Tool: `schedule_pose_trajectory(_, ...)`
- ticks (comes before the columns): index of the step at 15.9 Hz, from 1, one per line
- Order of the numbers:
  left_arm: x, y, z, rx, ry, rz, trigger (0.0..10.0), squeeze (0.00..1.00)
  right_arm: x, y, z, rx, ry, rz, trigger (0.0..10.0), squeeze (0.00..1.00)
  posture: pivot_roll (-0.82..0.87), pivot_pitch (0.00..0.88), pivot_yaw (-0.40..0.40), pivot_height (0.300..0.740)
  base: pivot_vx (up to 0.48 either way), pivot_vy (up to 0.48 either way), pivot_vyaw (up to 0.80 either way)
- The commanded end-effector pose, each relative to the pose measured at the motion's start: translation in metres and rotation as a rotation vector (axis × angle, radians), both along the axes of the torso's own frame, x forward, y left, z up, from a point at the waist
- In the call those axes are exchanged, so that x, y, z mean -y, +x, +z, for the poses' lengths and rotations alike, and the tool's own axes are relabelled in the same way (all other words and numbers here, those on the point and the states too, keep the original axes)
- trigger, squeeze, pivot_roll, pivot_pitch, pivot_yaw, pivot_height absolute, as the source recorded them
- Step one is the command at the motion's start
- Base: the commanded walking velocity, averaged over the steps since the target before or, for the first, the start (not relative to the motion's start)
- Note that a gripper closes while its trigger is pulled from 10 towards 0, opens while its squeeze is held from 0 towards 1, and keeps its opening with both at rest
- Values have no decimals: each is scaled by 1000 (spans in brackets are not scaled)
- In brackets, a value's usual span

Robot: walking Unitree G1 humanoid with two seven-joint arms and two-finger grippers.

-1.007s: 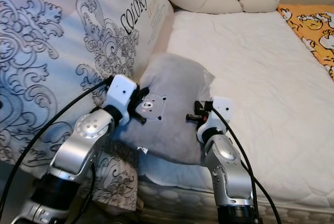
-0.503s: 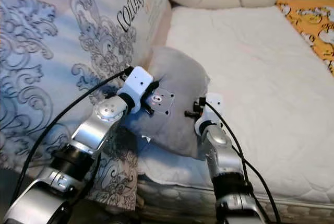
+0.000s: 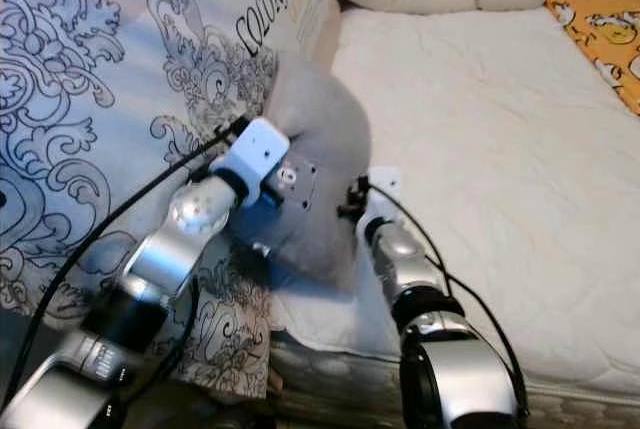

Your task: Clean up the room

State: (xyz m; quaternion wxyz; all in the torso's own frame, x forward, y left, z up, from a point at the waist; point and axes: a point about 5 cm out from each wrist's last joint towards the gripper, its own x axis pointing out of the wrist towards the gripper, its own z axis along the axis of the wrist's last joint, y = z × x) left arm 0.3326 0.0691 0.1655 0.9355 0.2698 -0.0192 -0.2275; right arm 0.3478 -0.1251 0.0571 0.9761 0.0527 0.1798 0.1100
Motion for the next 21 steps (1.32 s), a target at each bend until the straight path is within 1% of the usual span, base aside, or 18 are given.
schedule_pose_trajectory(1,0,-2,16,72,-5,10,10000,0,-8,3,5,21,2,38,10000,1000,159,0,75,740,0,0,0)
schedule_pose_trajectory(2,1,-5,11,54,-3,-1,10000,0,-9,2,2,12,-16,45,10000,1000,170,0,67,740,0,0,0)
schedule_pose_trajectory(3,7,-8,-1,4,-9,-31,10000,0,-5,-2,-5,-22,-50,21,10000,1000,174,0,63,740,0,0,0)
schedule_pose_trajectory(4,8,-10,-5,-17,-13,-38,10000,0,-4,-3,-8,-32,-57,11,10000,1000,175,0,62,740,0,0,0)
schedule_pose_trajectory(6,11,-12,-7,-46,-14,-48,10000,0,1,-7,-12,-34,-9,-34,10000,1000,162,0,68,740,0,0,0)
schedule_pose_trajectory(7,12,-11,-5,-48,-30,-57,10000,1000,2,-8,-12,-18,7,-41,10000,1000,158,0,69,740,0,0,0)
schedule_pose_trajectory(8,14,-10,5,-29,-88,-95,10000,1000,6,-9,-10,46,52,-55,10000,1000,148,0,71,740,0,0,0)
schedule_pose_trajectory(9,14,-10,12,-10,-118,-111,10000,1000,8,-10,-8,80,77,-70,10000,1000,147,0,71,740,0,0,0)
schedule_pose_trajectory(11,13,-9,21,30,-130,-123,10000,1000,12,-11,-5,131,122,-96,10000,1000,143,0,71,740,0,0,0)
schedule_pose_trajectory(12,12,-10,33,87,-132,-149,10000,1000,16,-18,-1,220,182,-132,10000,1000,136,0,64,740,0,0,0)
schedule_pose_trajectory(13,13,-11,38,114,-126,-162,10000,1000,19,-22,2,262,206,-150,10000,1000,133,0,61,740,0,0,0)
schedule_pose_trajectory(14,14,-15,49,156,-138,-192,10000,1000,21,-33,9,344,242,-181,10000,1000,122,0,58,740,0,0,0)
schedule_pose_trajectory(15,17,-22,60,189,-174,-244,10000,1000,19,-45,21,416,232,-189,10000,1000,113,0,59,740,0,0,0)
schedule_pose_trajectory(16,17,-25,62,197,-180,-259,10000,1000,19,-47,23,429,219,-190,10000,1000,109,0,60,740,0,0,0)
schedule_pose_trajectory(17,18,-31,64,163,-230,-265,10000,1000,18,-54,29,450,188,-191,10000,0,99,0,63,740,0,0,0)
schedule_pose_trajectory(18,17,-33,64,151,-251,-259,10000,1000,17,-58,33,462,186,-192,10000,0,92,0,65,740,0,0,0)
schedule_pose_trajectory(19,13,-43,65,172,-252,-245,10000,980,15,-70,48,490,207,-194,10000,0,82,0,65,740,0,0,0)
schedule_pose_trajectory(21,10,-48,63,151,-275,-225,10000,980,14,-78,56,503,197,-185,10000,0,79,0,62,740,0,0,0)
